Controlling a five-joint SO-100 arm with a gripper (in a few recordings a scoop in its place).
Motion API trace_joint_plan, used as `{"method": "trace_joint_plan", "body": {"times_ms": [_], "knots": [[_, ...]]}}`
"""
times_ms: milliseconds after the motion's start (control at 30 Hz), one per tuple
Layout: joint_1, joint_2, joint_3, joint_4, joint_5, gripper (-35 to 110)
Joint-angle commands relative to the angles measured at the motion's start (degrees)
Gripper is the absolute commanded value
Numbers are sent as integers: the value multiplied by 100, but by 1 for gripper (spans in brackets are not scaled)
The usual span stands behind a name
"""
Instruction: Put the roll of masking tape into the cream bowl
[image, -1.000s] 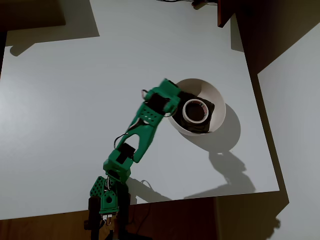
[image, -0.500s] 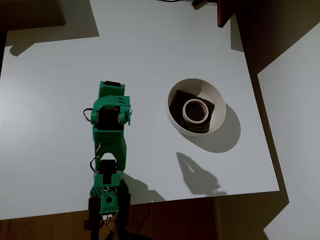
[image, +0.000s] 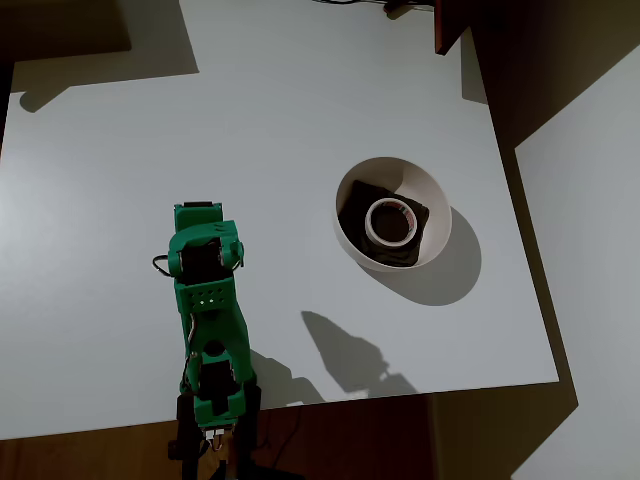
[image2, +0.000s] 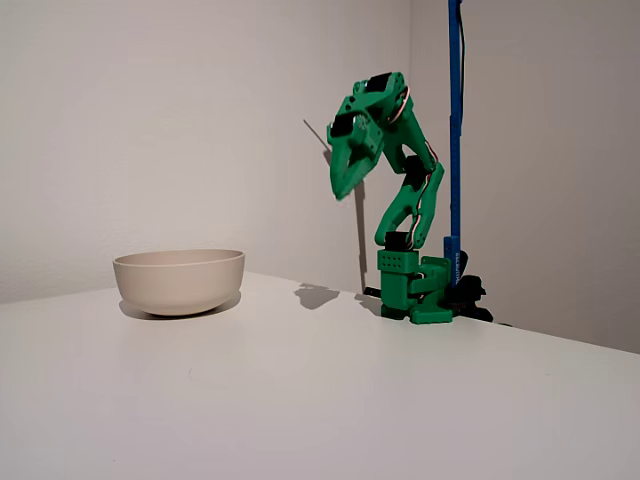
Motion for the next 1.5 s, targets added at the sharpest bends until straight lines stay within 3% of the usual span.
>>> {"method": "trace_joint_plan", "body": {"times_ms": [0,633,1467], "knots": [[-18,721,993,-589,-35,-8],[378,2953,5511,-2496,-431,-8],[352,5854,7163,-1134,-606,-8]]}}
